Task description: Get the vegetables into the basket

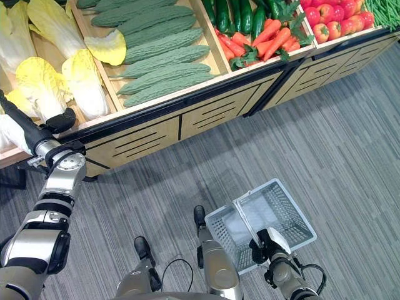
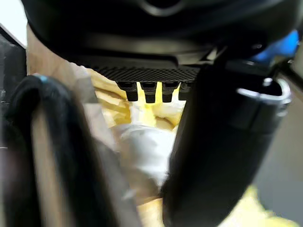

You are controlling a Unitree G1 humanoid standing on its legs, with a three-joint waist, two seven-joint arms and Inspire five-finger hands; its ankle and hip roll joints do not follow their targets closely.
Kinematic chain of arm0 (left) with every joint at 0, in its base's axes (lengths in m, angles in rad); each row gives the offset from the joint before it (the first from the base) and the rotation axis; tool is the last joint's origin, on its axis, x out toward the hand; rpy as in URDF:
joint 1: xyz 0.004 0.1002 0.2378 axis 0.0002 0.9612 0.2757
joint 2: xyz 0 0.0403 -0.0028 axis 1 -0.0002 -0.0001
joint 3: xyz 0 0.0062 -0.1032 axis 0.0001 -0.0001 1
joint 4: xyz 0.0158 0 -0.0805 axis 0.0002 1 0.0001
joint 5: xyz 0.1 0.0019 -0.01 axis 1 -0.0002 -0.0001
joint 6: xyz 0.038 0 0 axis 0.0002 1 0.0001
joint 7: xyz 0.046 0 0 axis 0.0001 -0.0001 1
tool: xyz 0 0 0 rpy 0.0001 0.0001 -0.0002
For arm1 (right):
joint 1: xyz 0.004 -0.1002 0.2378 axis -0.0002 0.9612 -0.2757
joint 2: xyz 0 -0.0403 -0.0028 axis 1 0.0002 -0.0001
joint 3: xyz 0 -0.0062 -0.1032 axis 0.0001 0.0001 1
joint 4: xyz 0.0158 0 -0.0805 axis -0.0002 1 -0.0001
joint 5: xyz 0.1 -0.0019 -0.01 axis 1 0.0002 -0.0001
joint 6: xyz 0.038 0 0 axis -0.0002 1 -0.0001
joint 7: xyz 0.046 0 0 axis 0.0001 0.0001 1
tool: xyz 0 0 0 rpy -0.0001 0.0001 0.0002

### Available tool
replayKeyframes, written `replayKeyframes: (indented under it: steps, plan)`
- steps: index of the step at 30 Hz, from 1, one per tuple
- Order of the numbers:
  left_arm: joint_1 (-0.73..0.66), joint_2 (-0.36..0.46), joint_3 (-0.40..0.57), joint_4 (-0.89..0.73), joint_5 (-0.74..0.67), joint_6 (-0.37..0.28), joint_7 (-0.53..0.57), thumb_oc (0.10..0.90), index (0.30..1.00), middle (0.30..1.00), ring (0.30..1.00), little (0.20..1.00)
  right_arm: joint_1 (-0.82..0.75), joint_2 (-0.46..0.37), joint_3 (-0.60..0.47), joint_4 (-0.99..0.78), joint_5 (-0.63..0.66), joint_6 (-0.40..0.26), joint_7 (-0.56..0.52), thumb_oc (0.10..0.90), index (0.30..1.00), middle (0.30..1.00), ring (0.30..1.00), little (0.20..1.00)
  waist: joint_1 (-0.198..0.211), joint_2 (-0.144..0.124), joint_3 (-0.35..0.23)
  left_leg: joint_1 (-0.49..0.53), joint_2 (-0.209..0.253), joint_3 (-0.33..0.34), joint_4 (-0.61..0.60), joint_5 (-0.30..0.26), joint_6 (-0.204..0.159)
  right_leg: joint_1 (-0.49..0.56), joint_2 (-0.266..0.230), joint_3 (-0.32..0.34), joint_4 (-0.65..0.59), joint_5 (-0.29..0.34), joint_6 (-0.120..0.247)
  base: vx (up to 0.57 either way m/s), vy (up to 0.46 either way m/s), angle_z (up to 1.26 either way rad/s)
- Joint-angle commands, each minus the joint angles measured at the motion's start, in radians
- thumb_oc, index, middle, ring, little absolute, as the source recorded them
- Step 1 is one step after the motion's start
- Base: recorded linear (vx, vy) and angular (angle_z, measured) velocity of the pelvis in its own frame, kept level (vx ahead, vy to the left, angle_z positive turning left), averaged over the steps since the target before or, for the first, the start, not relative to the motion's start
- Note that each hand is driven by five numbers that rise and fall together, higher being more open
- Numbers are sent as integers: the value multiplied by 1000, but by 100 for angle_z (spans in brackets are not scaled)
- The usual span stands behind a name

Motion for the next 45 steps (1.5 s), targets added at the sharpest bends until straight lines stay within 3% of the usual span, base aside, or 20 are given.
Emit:
replayKeyframes:
  steps: [1, 2, 3, 5, 11, 15, 18, 21, 22, 25, 27, 29, 33, 36, 40, 45]
  plan:
    - [-132, 100, 3, 177, -82, 50, -44, 900, 1000, 1000, 1000, 1000, 5, -32, 76, 24, -5, 11, -6, 400, 300, 300, 300, 300, 6, -30, -13, -6, 32, -60, 4, 50, -45, -26, -93, -2, 60, -13, 113, 0, 0, 0]
    - [-137, 102, 0, 183, -85, 47, -46, 900, 1000, 1000, 1000, 1000, 3, -32, 76, 24, -5, 11, -6, 400, 300, 300, 300, 300, 7, -30, -11, -5, 32, -60, 4, 50, -45, -26, -92, -2, 60, -13, 113, 0, 0, 0]
    - [-173, 110, -14, 245, -97, 75, -77, 680, 693, 693, 693, 693, 0, -36, 84, 22, -1, 13, 1, 400, 300, 300, 300, 300, 4, -27, -8, -2, 34, -59, 5, 52, -46, -26, -91, -1, 62, -13, 113, 0, 0, 0]
    - [-211, 134, -37, 329, -94, 108, -112, 400, 300, 300, 300, 300, -3, -37, 94, 19, 3, 9, 10, 400, 300, 300, 300, 300, 2, -28, -4, 5, 38, -57, 7, 51, -47, -22, -88, -1, 66, -16, 111, 9, -4, -2]
    - [-232, 137, -32, 380, -136, 108, -135, 400, 300, 300, 300, 300, -9, -35, 116, 17, 17, 3, 27, 400, 300, 300, 300, 300, 4, -27, 6, 20, 41, -55, 8, 49, -49, -16, -83, 3, 74, -22, 108, 12, 0, -5]
    - [-217, 114, 9, 343, -198, 72, -112, 400, 300, 300, 300, 300, -6, -32, 117, 19, 13, 7, 30, 400, 300, 300, 300, 300, 8, -27, 8, 29, 41, -56, 9, 46, -49, -6, -82, 5, 74, -26, 108, 0, 0, 0]
    - [-199, 63, 43, 236, -246, 21, -71, 400, 300, 300, 300, 300, 2, -29, 108, 22, 5, 15, 31, 400, 300, 300, 300, 300, 11, -25, 5, 36, 39, -55, 9, 42, -48, 3, -84, 4, 74, -28, 108, -1, 9, 3]
    - [-116, 14, 112, -70, -247, -89, 41, 400, 300, 300, 300, 300, 20, -29, 73, 23, -2, 22, 27, 400, 300, 300, 300, 300, 21, -23, -3, 51, 34, -65, 12, 27, -46, 24, -93, -4, 76, -41, 112, 2, 13, 4]
    - [-110, 11, 115, -78, -243, -86, 45, 400, 300, 300, 300, 300, 21, -30, 73, 23, -2, 23, 27, 400, 300, 300, 300, 300, 20, -24, -5, 47, 32, -65, 10, 33, -45, 20, -94, -3, 75, -36, 111, -14, 11, 4]
    - [-11, -41, 116, -361, -187, -170, 52, 400, 300, 300, 300, 300, 41, -30, 35, 21, -4, 24, 26, 400, 300, 300, 300, 300, 22, -24, -18, 58, 25, -74, 12, 18, -41, 39, -102, -8, 74, -43, 116, -24, 11, 5]
    - [16, -44, 115, -392, -185, -183, 37, 400, 300, 300, 300, 300, 43, -30, 28, 20, -1, 25, 27, 400, 300, 300, 300, 300, 22, -25, -23, 55, 21, -77, 11, 23, -39, 37, -104, -7, 74, -39, 116, 0, 0, 0]
    - [68, -34, 111, -519, -223, -290, -22, 400, 300, 300, 300, 300, 48, -34, 15, 13, 6, 29, 31, 400, 300, 300, 300, 300, 27, -19, -34, 66, 16, -87, 12, 13, -37, 58, -112, -14, 75, -48, 118, 13, 28, 6]
    - [80, -63, 90, -697, -226, -373, -67, 400, 300, 300, 300, 300, 57, -31, 15, 13, -11, 28, 42, 400, 300, 300, 300, 300, 25, -11, -62, 80, 10, -88, 11, 6, -34, 76, -119, -15, 71, -49, 122, 14, 18, 12]
    - [177, -79, 74, -840, -317, -426, -233, 400, 300, 300, 300, 300, 68, -32, -9, 6, 0, 20, 50, 400, 300, 300, 300, 300, 30, -3, -77, 83, 3, -90, 10, 9, -33, 83, -125, -15, 66, -44, 123, -5, 7, 8]
    - [329, -69, 50, -953, -472, -431, -469, 400, 300, 300, 300, 300, 92, -34, -47, -7, 6, 13, 68, 400, 300, 300, 300, 300, 31, 15, -92, 94, -4, -90, 9, 6, -30, 97, -131, -14, 55, -38, 124, 2, 12, 2]
    - [503, -60, 2, -1069, -577, -375, -673, 400, 300, 300, 300, 300, 118, -42, -88, -7, 3, 5, 85, 400, 300, 300, 300, 300, 31, 31, -99, 107, -11, -82, 16, 2, -25, 107, -137, -9, 48, -32, 125, 0, 0, 0]
